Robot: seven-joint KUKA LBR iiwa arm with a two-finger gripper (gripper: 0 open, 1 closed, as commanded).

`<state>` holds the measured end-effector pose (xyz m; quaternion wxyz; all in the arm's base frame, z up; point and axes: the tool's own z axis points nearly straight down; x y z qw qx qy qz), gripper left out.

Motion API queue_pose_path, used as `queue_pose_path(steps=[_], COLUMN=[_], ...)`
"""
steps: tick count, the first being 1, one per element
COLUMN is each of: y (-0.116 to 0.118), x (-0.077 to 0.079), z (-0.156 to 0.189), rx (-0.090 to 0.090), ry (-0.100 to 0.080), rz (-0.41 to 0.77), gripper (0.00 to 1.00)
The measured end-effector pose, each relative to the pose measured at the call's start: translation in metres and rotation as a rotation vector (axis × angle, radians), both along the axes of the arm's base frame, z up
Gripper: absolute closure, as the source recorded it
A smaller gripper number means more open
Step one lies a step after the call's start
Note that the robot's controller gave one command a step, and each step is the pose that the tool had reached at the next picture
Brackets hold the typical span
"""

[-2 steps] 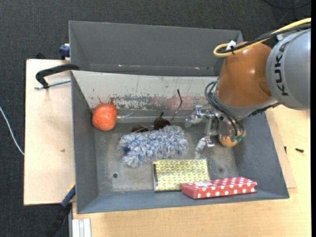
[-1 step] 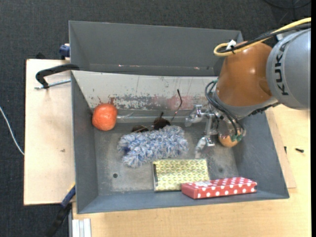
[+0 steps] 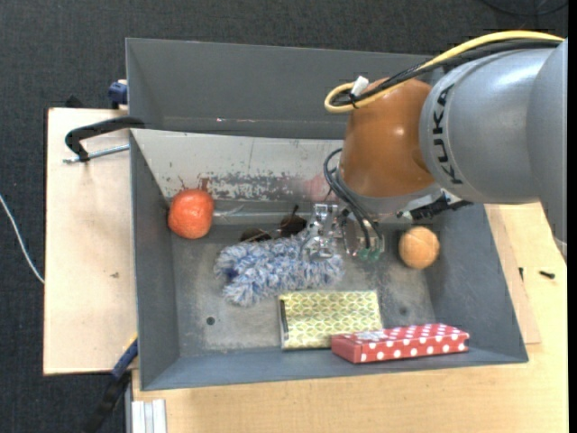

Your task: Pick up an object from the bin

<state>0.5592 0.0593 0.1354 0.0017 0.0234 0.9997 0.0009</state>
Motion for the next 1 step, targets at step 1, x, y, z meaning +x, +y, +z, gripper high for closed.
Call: queue_pose_path(steps=[1], y=[-0.0001], x=[0.0000], z=[0.0000], rx=[0.000], ry=[0.000], rz=[0.000], gripper=[1.00])
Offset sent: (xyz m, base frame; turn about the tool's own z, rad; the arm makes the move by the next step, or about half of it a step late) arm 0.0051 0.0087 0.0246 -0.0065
